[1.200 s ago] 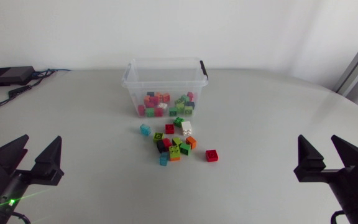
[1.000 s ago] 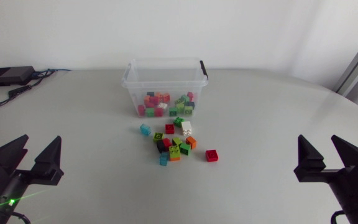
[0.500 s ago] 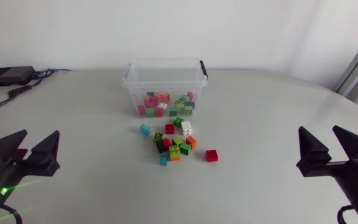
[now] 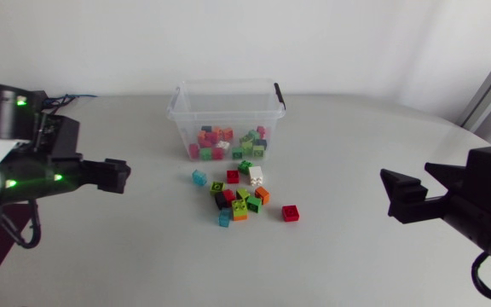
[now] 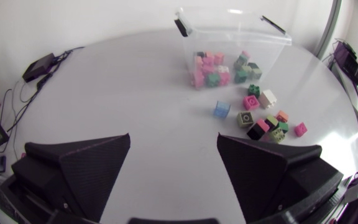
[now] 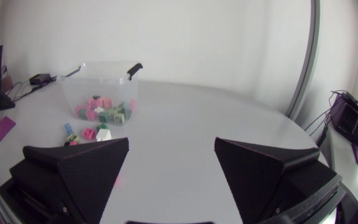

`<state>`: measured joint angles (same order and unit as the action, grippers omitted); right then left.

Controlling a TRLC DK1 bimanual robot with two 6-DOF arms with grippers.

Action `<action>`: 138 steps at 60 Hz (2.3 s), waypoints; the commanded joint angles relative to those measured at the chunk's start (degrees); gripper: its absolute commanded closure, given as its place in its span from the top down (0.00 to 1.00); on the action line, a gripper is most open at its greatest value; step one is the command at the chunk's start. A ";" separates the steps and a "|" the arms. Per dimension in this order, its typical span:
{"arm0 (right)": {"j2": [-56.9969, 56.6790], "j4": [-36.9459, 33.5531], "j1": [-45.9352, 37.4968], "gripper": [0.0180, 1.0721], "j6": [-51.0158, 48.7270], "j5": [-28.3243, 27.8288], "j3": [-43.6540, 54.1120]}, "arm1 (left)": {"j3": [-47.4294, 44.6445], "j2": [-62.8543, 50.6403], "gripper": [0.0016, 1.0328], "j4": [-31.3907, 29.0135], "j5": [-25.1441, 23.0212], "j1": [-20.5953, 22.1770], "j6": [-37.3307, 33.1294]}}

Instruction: Place the duplo bricks in the container

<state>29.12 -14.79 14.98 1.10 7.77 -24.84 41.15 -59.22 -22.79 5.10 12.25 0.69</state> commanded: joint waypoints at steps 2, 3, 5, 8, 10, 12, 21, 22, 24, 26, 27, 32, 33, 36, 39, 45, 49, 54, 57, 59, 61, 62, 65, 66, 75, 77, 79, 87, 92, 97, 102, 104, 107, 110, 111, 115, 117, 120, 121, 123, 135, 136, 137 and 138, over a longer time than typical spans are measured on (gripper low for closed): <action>5.24 -4.90 0.75 0.95 1.36 0.40 -5.31 | 5.17 -9.07 0.95 -2.53 0.79 3.83 -1.22; 6.38 -6.22 0.75 0.95 1.36 0.23 -6.10 | 5.61 -9.86 0.95 -2.61 0.79 4.10 -1.74; 8.05 -8.15 0.75 0.95 1.27 0.05 -7.24 | 6.58 -12.23 0.95 -2.70 0.79 4.98 -2.71; 9.81 -10.26 0.84 0.95 1.27 -0.30 -8.56 | 9.13 -16.98 0.95 -3.23 0.79 5.42 -3.06; 10.95 -11.41 1.28 0.95 1.27 -0.30 -9.35 | 10.27 -18.91 0.95 -3.49 0.79 5.85 -3.15; 11.92 -12.64 2.16 0.95 1.18 -0.30 -10.14 | 11.68 -21.29 0.95 -3.76 0.79 6.38 -3.15; 14.21 -19.84 7.08 0.95 -0.93 -3.73 -12.86 | 17.21 -30.25 0.95 -4.46 0.61 7.09 -3.15; 14.21 -20.28 7.25 0.95 -0.93 -4.61 -12.95 | 17.65 -30.87 0.95 -4.37 0.52 7.09 -3.15; 14.29 -21.34 7.34 0.95 -0.93 -6.54 -13.22 | 18.62 -32.27 0.94 -4.20 0.43 7.17 -3.24; 14.82 -22.39 7.34 0.95 -0.93 -8.03 -13.57 | 19.94 -34.03 0.94 -4.02 0.35 7.09 -3.33; 15.08 -22.92 7.34 0.95 -0.93 -8.74 -13.74 | 20.55 -34.65 0.94 -4.02 0.17 7.09 -3.33; 16.84 -24.41 7.43 0.95 -0.93 -11.29 -14.36 | 22.93 -37.90 0.94 -3.67 -2.64 7.00 -3.41; 17.19 -24.59 7.43 0.95 -0.93 -11.37 -14.45 | 23.19 -38.34 0.94 -3.49 -2.82 7.09 -3.41; 17.55 -24.94 7.43 0.95 -0.93 -11.81 -14.45 | 24.16 -40.36 0.94 -2.88 -2.91 7.88 -3.59; 17.90 -25.64 7.52 0.95 -1.54 -12.43 -14.45 | 25.39 -42.20 0.94 -2.70 -2.91 8.23 -3.68; 20.18 -27.84 7.52 0.95 -1.72 -14.01 -15.06 | 28.64 -46.16 0.94 -2.61 -2.99 8.58 -3.94; 21.32 -28.72 7.69 0.95 -2.25 -14.10 -15.24 | 30.22 -48.18 0.94 -2.61 -3.08 8.76 -4.12; 23.43 -29.77 9.98 0.95 -2.33 -14.01 -15.41 | 32.42 -51.17 0.93 -2.61 -3.17 9.46 -4.20; 25.10 -30.30 11.03 0.95 -2.33 -13.83 -15.77 | 33.39 -52.40 0.93 -2.61 -3.17 9.72 -4.20; 26.07 -30.65 11.47 0.95 -2.33 -13.83 -16.03 | 33.83 -53.10 0.93 -2.61 -3.17 9.81 -4.20; 27.48 -31.18 12.35 0.95 -2.33 -13.75 -16.47 | 34.44 -53.89 0.93 -2.61 -3.17 9.90 -4.12; 27.92 -31.27 12.70 0.95 -2.33 -13.66 -16.56 | 34.70 -54.33 0.93 -2.61 -3.17 9.90 -4.12; 29.50 -31.62 14.20 0.95 -2.25 -12.96 -16.73 | 35.32 -55.39 0.93 -2.61 -3.17 9.99 -4.12; 30.11 -31.71 14.81 0.95 -2.25 -12.43 -16.91 | 35.49 -55.74 0.93 -2.61 -3.17 10.07 -4.12; 33.81 -33.38 18.42 0.95 -2.25 -10.32 -17.96 | 36.81 -58.02 0.90 -2.35 -3.17 10.16 -4.12; 34.42 -33.64 19.03 0.95 -2.25 -10.14 -18.23 | 36.81 -58.29 0.88 -2.00 -3.17 10.16 -4.12; 34.86 -33.82 19.56 0.95 -2.25 -10.06 -18.23 | 36.90 -58.73 0.87 -1.38 -3.17 10.16 -4.12; 36.18 -35.66 22.55 0.95 -2.33 -9.35 -18.05 | 37.69 -60.22 0.78 0.29 -3.17 10.34 -4.03; 36.44 -36.01 23.60 0.93 -2.51 -8.12 -17.79 | 37.87 -60.49 0.68 1.69 -3.61 10.34 -4.20; 36.71 -36.63 23.69 0.90 -3.21 -8.03 -17.87 | 38.40 -61.01 0.53 1.87 -7.30 10.07 -4.38; 37.41 -37.51 24.22 0.90 -3.74 -8.03 -17.87 | 38.31 -61.10 0.47 2.04 -8.53 10.16 -5.17; 37.76 -37.77 24.57 0.90 -3.74 -8.03 -17.96 | 38.22 -61.10 0.44 2.04 -8.71 10.25 -5.35; 38.38 -38.12 24.66 0.90 -4.09 -8.03 -18.14 | 38.13 -61.01 0.43 2.04 -8.71 10.16 -5.52; 38.90 -38.21 24.74 0.90 -4.09 -8.03 -18.31 | 38.13 -60.84 0.41 1.96 -8.71 10.16 -5.52; 38.99 -38.21 24.74 0.90 -4.18 -8.03 -18.31 | 38.13 -60.84 0.41 1.87 -8.80 10.07 -5.70; 39.52 -38.56 24.74 0.90 -4.44 -8.03 -18.58 | 38.13 -60.84 0.40 1.87 -8.80 10.07 -6.23; 39.61 -38.56 24.74 0.90 -4.62 -8.03 -18.58 | 38.22 -60.84 0.40 1.78 -8.80 9.99 -6.23; 39.69 -38.56 24.66 0.90 -4.71 -8.03 -18.58 | 38.57 -60.93 0.40 1.25 -8.71 9.72 -6.31; 39.69 -38.65 24.74 0.90 -4.80 -8.03 -18.67 | 38.66 -60.93 0.41 0.90 -8.71 9.63 -6.40; 39.69 -38.74 24.74 0.90 -4.97 -8.03 -18.58 | 38.92 -61.01 0.41 0.37 -8.71 9.55 -6.75; 39.96 -38.65 24.48 0.90 -5.85 -8.12 -17.96 | 40.33 -60.93 0.59 -3.41 -8.71 9.63 -8.42; 39.96 -38.65 24.48 0.90 -6.03 -8.12 -17.87 | 40.50 -60.93 0.60 -3.67 -8.71 9.63 -8.42; 39.96 -38.65 24.30 0.90 -6.11 -8.12 -17.87 | 40.68 -60.93 0.62 -3.93 -8.71 9.55 -8.51; 39.96 -38.65 24.30 0.90 -6.11 -8.12 -17.79 | 40.86 -60.93 0.63 -4.28 -8.71 9.55 -8.60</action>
<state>67.96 -52.56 39.31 -3.70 -0.60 -42.39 80.12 -118.80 -25.69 -3.18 22.20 -6.52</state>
